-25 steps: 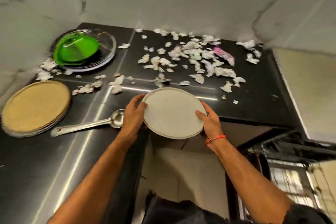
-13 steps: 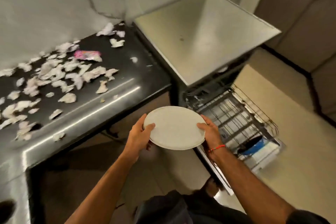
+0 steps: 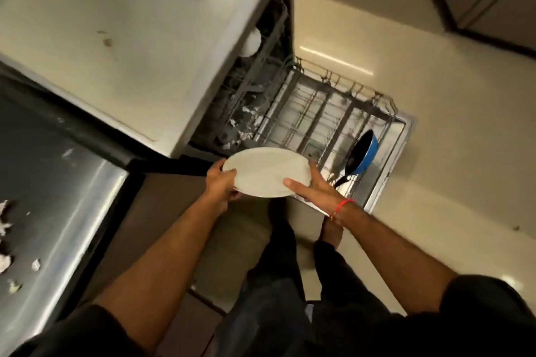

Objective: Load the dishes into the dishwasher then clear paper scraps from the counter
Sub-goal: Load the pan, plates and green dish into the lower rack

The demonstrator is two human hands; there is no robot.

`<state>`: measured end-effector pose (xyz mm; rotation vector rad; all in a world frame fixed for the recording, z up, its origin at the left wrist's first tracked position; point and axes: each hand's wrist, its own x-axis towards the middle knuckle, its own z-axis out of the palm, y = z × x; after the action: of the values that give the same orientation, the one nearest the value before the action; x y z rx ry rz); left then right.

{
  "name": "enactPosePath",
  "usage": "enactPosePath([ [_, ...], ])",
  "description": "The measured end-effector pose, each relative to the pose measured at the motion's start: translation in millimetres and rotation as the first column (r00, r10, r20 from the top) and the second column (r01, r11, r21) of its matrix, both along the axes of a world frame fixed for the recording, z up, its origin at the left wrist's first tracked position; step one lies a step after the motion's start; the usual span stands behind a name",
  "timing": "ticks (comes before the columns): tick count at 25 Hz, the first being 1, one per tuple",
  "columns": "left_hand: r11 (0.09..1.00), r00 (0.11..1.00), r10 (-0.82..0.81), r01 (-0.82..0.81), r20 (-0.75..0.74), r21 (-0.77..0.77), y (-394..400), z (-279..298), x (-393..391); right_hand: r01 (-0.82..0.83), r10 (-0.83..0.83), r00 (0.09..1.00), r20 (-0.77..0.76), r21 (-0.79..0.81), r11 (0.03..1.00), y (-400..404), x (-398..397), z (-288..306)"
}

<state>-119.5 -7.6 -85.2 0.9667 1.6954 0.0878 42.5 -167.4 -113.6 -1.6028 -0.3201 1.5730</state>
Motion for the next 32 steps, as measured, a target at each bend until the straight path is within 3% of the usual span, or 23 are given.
enactPosePath([
  [7, 0.986, 0.982, -0.151, 0.157, -0.111, 0.053, 70.7, -152.5, 64.3, -0.108, 0.134, 0.976, 0.171, -0.151, 0.983, 39.3, 29.4, -128.3],
  [12, 0.985, 0.954, -0.164, 0.172, -0.252, 0.012, 110.9, -239.7, 90.4, -0.169, 0.261, 0.915, 0.308, -0.294, 0.941, 65.5, 27.8, -213.8],
  [16, 0.988, 0.94, -0.121, 0.144, -0.319, 0.05, 131.5, -289.1, 90.3, -0.191, 0.313, 0.895, 0.319, -0.36, 0.913, 81.9, 16.5, -255.8],
  [19, 0.986, 0.933, -0.13, 0.158, -0.335, 0.058, 138.5, -304.5, 91.3, -0.205, 0.33, 0.879, 0.344, -0.351, 0.914, 93.7, 15.1, -271.0],
  [25, 0.97, 0.917, -0.244, 0.233, -0.316, -0.074, 147.7, -309.9, 96.1, -0.197, 0.307, 0.893, 0.329, -0.328, 0.924, 109.3, 19.7, -283.1],
  [32, 0.983, 0.945, -0.179, 0.185, -0.272, -0.006, 116.9, -278.5, 78.4, -0.248, 0.36, 0.846, 0.393, -0.309, 0.918, 80.1, 15.2, -256.5],
])
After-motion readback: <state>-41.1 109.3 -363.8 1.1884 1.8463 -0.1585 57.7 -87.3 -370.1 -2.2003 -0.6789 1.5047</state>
